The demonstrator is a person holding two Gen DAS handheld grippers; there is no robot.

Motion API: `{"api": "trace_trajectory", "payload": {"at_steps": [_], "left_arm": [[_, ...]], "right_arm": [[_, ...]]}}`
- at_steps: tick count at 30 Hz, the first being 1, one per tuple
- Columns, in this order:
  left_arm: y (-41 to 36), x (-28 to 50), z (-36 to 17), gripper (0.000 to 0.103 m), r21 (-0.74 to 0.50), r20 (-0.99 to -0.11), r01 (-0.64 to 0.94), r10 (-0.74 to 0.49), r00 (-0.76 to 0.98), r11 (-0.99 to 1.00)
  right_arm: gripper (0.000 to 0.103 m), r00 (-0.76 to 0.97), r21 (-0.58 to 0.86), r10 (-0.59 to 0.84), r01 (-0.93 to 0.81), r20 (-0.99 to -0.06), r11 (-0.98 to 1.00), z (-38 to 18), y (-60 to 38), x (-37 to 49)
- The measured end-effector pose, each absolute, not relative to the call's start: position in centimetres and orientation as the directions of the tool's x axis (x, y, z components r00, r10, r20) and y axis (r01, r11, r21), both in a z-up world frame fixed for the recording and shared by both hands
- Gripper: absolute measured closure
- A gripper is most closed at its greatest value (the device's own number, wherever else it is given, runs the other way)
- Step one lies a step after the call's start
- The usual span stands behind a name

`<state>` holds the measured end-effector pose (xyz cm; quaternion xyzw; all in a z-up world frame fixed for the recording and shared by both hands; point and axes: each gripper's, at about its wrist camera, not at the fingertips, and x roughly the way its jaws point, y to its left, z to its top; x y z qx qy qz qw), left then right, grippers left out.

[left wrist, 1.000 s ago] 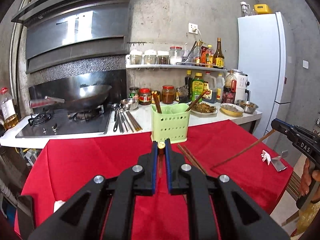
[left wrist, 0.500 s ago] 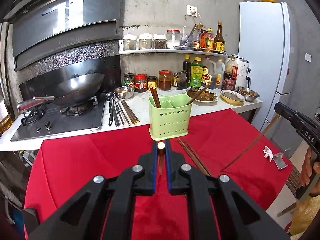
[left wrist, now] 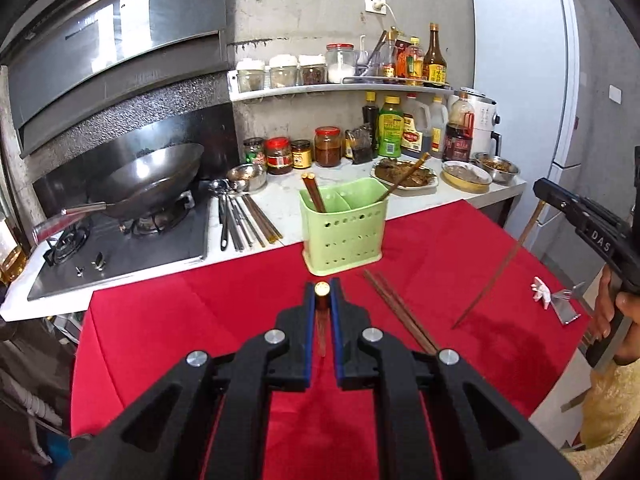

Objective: Organize utensils
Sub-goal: 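Lift the left tool's chopstick upright while the right tool raises its chopstick toward the holder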

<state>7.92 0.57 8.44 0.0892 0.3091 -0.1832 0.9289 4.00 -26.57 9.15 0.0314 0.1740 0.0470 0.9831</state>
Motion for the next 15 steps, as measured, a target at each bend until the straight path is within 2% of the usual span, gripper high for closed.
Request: {"api": "trace_trajectory", "payload": {"at_steps": [9, 15], "left_arm": [[-1.2, 9.8, 7.8, 0.096, 0.082, -0.533, 0.373, -0.276, 0.8, 0.924], [-1.6, 9.2, 5.9, 0.096, 0.111, -0.538, 0.362, -0.25, 0.805, 0.926]], "right_arm": [[0.095, 0.931, 0.047, 0.092, -0.08, -0.354, 0.996, 8.6, -25.9, 5.2], [0.095, 0.917, 0.013, 0.083, -0.084, -0.39, 0.996, 6.0, -25.3, 5.3]]}}
